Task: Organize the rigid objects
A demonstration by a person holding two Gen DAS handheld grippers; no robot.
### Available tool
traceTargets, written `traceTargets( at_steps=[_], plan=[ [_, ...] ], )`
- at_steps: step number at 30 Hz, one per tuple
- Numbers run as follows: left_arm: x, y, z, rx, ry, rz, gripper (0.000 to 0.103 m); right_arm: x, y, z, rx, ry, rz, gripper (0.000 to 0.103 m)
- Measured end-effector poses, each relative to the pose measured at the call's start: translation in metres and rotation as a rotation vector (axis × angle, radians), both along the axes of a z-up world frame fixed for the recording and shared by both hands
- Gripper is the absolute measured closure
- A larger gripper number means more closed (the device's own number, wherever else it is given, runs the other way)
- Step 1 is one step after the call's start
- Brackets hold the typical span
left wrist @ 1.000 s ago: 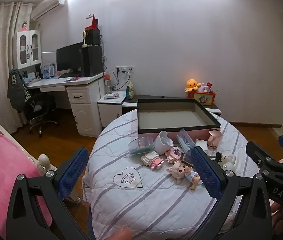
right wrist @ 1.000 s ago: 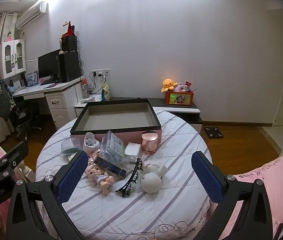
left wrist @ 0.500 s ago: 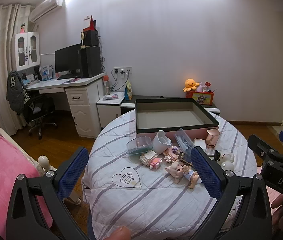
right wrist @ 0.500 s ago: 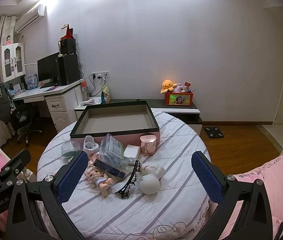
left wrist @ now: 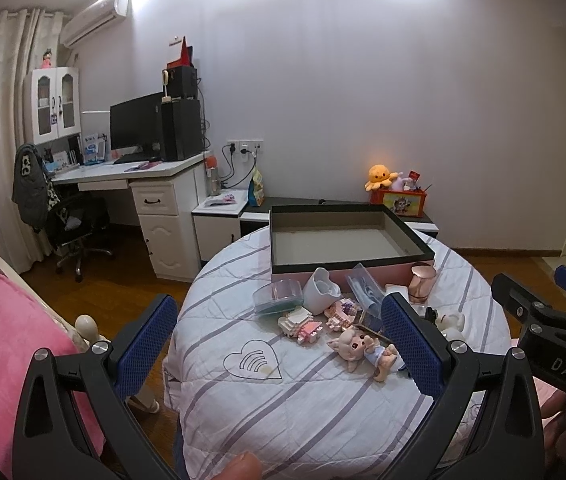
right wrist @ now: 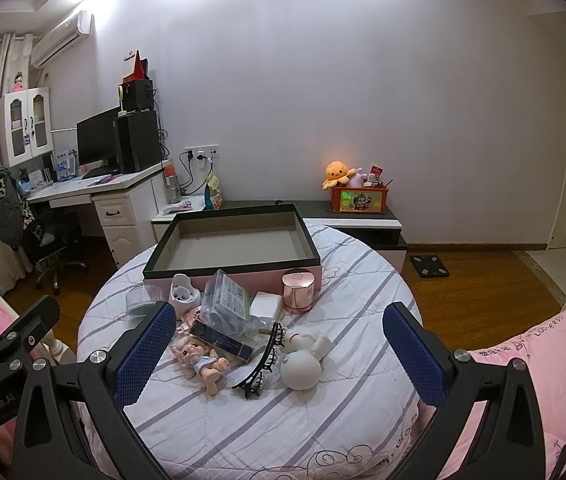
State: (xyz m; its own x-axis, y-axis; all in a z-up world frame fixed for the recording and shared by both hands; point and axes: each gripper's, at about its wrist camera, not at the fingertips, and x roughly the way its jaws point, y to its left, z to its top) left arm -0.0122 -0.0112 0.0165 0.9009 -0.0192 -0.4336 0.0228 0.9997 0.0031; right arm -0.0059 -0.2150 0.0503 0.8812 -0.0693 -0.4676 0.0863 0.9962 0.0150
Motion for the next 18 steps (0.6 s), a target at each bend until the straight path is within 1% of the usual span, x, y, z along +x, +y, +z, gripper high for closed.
traceTargets(
  at_steps=[8, 18],
  plan=[
    [-0.0005, 0.0002, -0.0025, -0.011, 0.003, -0.026, 0.0, -0.0007, 0.0012, 0.0011, 0.0, -0.001, 0.004, 0.0],
    [-0.0002, 0.0006, -0.0045, -0.023, 0.01, -0.028, 0.0, -0.0012, 0.0015, 0.0013, 0.0, 0.0, 0.007, 0.0]
  ],
)
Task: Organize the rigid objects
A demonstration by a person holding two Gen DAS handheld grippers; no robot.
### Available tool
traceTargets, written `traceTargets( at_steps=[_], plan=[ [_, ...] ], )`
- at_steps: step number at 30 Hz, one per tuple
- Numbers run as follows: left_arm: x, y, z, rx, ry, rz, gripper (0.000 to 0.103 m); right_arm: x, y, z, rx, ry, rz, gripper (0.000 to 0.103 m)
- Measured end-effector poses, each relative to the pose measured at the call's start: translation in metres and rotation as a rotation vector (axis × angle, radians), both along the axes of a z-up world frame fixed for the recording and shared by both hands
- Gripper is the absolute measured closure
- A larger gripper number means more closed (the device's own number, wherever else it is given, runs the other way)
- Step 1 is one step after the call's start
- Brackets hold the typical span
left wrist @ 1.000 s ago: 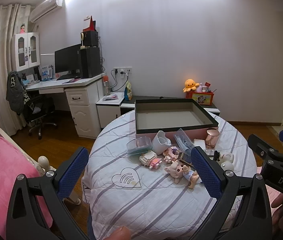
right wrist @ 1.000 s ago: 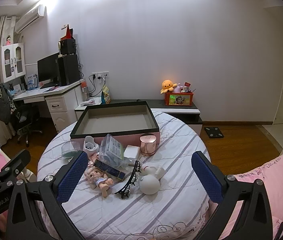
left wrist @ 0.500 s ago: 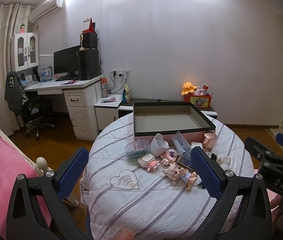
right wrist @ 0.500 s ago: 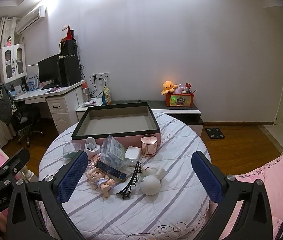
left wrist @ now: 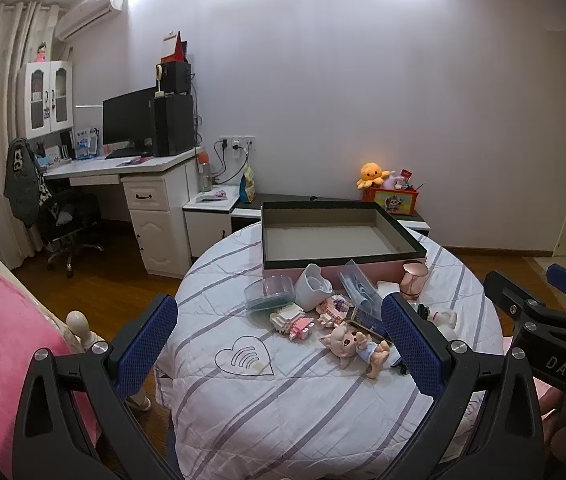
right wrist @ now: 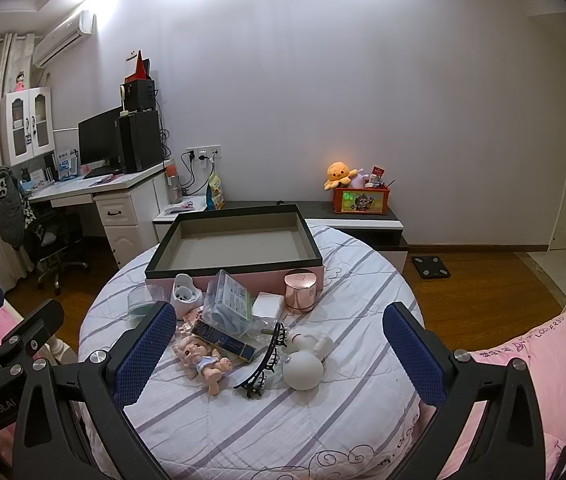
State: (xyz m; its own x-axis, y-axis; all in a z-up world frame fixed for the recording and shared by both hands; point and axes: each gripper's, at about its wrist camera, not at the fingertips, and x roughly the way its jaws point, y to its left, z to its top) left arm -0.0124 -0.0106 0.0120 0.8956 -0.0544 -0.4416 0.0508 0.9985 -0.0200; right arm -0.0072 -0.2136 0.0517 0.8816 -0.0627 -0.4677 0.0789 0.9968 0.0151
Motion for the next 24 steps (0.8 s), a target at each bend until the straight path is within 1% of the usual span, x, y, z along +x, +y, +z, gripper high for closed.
traceTargets(
  at_steps=[7, 13, 24],
  plan=[
    [0.0018, 0.0038, -0.0039, -0.038, 0.018, -0.016, 0.0, 0.0005, -0.0003, -0.0011, 0.0, 0.001, 0.0, 0.0],
    [0.0051, 0.0037, -0.0071, -0.038, 0.03, -0.011, 0.0, 0.0008, -0.0001, -0.0022, 0.0, 0.005, 0.001, 0.0],
    [0.0046, 0.0053, -0.0075, -0.038, 0.024, -0.013, 0.0, 0.001, -0.0005, -0.0053, 0.0, 0.012, 0.004, 0.0]
  ],
)
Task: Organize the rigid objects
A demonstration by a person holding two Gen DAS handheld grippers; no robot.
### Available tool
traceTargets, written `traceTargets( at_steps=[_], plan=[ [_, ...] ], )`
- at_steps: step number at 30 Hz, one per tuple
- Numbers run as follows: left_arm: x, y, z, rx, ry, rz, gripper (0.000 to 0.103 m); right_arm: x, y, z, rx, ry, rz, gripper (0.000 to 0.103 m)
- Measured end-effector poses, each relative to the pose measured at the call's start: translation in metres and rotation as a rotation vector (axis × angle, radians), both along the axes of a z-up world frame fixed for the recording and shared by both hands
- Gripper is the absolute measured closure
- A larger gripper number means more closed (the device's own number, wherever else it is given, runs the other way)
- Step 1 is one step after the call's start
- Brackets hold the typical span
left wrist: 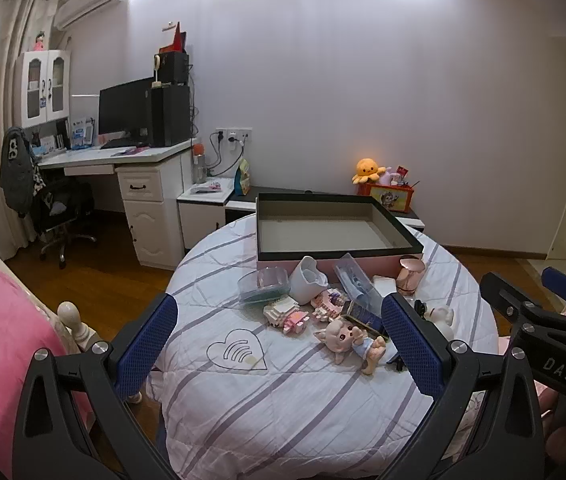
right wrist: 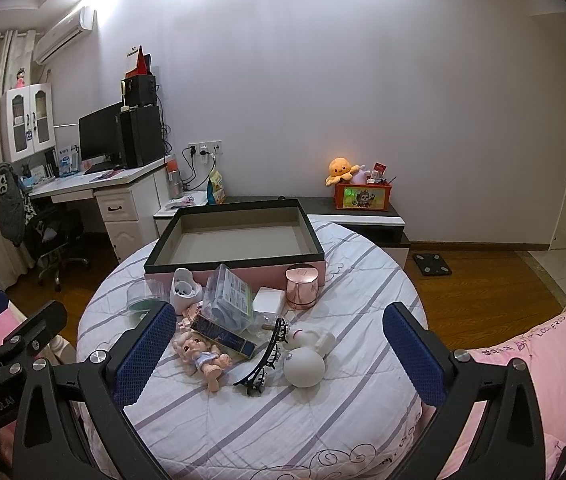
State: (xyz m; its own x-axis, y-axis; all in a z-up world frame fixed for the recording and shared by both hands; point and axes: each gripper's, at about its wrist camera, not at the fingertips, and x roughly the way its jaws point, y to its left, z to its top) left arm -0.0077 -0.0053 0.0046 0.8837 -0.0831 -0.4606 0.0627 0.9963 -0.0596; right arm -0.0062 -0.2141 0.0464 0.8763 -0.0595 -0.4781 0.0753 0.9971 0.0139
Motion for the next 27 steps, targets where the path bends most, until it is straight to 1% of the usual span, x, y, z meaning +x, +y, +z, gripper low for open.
traceTargets(
  at_steps=[6, 14, 19, 27],
  plan=[
    [-0.002, 0.001, 0.0, 0.005, -0.012, 0.0, 0.0, 0.0, 0.0, 0.0, 0.001, -0.001, 0.0, 0.0],
    [0.0, 0.001, -0.004, 0.005, 0.005, 0.001, 0.0, 0.007, -0.007, -0.005, 0.009, 0.013, -0.011, 0.0],
    [0.009, -0.002, -0.02, 0.019, 0.046, -0.003, 0.0, 0.017, -0.014, -0.019, 0.013, 0.046, -0.011, 0.0],
    [0.033, -0.01, -0.058, 0.019, 0.147, -0.026, 0.0, 0.041, -0.03, -0.058, 0.019, 0.147, -0.012, 0.0]
  ],
)
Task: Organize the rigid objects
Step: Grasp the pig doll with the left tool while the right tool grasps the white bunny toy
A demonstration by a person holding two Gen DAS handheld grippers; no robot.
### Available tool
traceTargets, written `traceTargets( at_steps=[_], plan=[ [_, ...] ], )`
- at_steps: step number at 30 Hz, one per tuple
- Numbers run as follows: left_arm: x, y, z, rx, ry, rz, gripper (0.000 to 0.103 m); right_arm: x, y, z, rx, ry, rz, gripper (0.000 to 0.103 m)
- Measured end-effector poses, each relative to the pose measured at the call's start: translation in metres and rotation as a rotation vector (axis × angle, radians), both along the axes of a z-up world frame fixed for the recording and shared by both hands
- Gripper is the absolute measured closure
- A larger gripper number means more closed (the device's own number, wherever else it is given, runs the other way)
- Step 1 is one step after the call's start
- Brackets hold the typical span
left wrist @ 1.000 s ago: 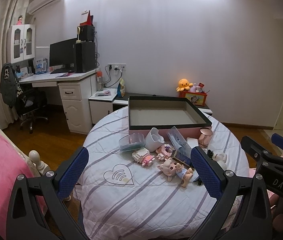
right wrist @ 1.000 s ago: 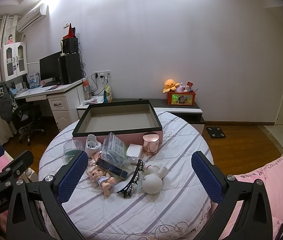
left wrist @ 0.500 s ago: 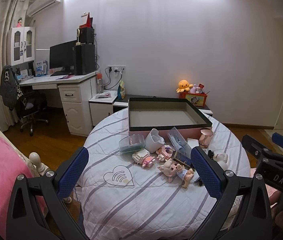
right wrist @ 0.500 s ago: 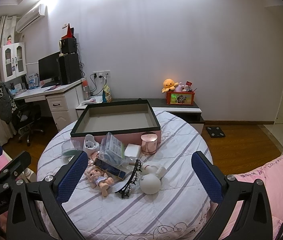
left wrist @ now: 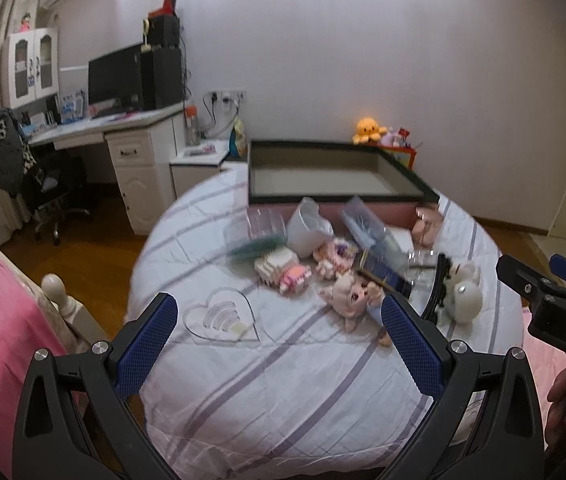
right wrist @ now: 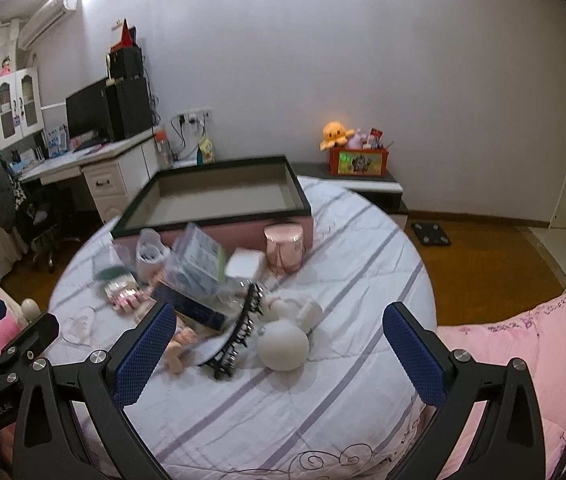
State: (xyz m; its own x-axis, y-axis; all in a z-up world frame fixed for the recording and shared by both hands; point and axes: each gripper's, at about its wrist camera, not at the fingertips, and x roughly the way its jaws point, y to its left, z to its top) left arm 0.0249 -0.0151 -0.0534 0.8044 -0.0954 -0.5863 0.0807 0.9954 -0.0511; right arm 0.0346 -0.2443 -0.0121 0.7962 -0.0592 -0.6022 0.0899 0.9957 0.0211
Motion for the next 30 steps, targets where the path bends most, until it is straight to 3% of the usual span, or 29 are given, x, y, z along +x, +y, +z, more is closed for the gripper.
traceTargets(
  at_steps=[17, 25, 30],
  plan=[
    [0.05, -0.049, -0.054, -0.013, 0.136, -0.085, 0.0, 0.04, -0.031, -0.067, 0.062, 0.16, 0.007, 0.001],
    [0.082, -0.056, -0.066, -0.073, 0.176, -0.093, 0.0, 0.063, -0.035, -0.081, 0.065, 0.2, 0.04, 0.025],
    [0.082, -0.055, -0.068, -0.099, 0.187, -0.115, 0.003, 0.069, -0.035, -0.083, 0.053, 0.195, 0.047, 0.033]
  ],
)
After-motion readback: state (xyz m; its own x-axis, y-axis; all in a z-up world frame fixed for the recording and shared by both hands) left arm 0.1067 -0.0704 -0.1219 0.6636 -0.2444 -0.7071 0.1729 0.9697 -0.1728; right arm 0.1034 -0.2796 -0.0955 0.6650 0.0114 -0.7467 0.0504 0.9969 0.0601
